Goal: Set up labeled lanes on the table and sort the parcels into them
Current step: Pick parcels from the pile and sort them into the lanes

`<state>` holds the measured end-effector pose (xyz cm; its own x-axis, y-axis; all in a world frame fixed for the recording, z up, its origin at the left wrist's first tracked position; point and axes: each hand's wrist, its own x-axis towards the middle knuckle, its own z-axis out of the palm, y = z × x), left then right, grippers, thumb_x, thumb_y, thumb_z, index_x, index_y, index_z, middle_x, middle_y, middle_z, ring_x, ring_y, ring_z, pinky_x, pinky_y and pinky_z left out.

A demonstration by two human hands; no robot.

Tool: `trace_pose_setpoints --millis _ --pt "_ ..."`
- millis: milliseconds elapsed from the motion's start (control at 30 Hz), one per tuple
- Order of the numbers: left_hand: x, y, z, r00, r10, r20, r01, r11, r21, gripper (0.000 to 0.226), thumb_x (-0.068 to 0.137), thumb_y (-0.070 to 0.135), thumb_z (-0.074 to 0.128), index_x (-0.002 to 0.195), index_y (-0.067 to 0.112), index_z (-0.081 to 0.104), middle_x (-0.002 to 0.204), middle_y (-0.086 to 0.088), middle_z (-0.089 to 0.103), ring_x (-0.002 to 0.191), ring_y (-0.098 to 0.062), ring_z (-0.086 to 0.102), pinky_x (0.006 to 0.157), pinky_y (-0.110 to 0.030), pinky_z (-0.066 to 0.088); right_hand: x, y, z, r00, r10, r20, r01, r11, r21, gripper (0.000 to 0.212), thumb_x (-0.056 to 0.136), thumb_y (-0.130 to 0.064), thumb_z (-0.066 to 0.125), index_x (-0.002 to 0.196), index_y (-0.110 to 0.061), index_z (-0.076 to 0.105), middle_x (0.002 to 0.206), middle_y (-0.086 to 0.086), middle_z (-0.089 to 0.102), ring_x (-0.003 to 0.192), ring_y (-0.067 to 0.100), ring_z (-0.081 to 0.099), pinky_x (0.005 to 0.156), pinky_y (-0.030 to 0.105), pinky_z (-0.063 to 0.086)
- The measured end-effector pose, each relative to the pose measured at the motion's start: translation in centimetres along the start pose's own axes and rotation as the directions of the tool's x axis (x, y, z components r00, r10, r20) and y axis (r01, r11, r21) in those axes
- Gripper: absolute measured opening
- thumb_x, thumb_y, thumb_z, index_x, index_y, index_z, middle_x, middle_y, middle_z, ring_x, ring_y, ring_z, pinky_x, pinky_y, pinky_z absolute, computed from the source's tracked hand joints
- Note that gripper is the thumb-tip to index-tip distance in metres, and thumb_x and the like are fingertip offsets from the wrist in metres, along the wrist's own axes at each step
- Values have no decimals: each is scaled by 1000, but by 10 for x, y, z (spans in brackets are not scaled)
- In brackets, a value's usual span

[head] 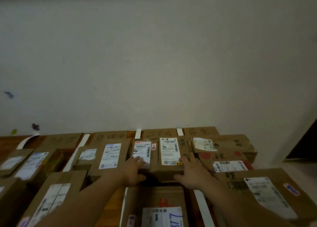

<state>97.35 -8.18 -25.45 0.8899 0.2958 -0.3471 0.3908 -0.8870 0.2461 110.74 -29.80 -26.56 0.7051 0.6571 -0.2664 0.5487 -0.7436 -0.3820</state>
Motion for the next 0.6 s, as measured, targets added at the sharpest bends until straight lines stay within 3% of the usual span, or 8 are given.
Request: trace_pose_setpoints --millis 100,200,333,433,600 --pt "-25 -7 -9 992 -117 -38 114 991 -67 70 84 47 57 145 38 22 156 5 16 144 -21 14 114 -46 19 1 -16 -9 999 -23 -38 20 997 -74 83 78 -69 43 148 -33 14 160 5 -8 145 34 -4 114 56 16" --pt "-53 -27 -27 973 -214 -92 209 976 -58 72 84 51 55 146 37 21 158 4 11 145 -22 8 114 -46 16 1 -51 -9 986 -147 -82 139 986 -93 86 80 -75 37 151 -34 9 161 4 -7 146 31 -7 116 52 7" --pt "-101 -66 -49 939 -314 -140 307 949 -68 73 89 52 51 149 29 16 159 1 5 146 -23 4 117 -43 13 -3 -121 -8 950 -309 -56 299 945 -135 77 82 -66 47 147 -32 23 160 3 10 145 29 10 115 49 18" --pt "-147 -107 -58 911 -375 -174 355 925 -135 71 90 50 51 149 28 18 159 2 7 145 -21 4 115 -39 13 -10 -182 0 912 -409 -10 405 907 -116 80 76 -70 46 144 -30 30 153 3 26 139 29 24 109 47 29" --pt "-234 -192 -64 836 -494 -238 458 868 -193 72 88 53 51 148 26 24 159 2 8 145 -20 10 116 -38 16 -19 -289 29 869 -492 49 494 861 -123 75 83 -65 49 146 -28 30 153 7 29 138 29 29 108 41 30"
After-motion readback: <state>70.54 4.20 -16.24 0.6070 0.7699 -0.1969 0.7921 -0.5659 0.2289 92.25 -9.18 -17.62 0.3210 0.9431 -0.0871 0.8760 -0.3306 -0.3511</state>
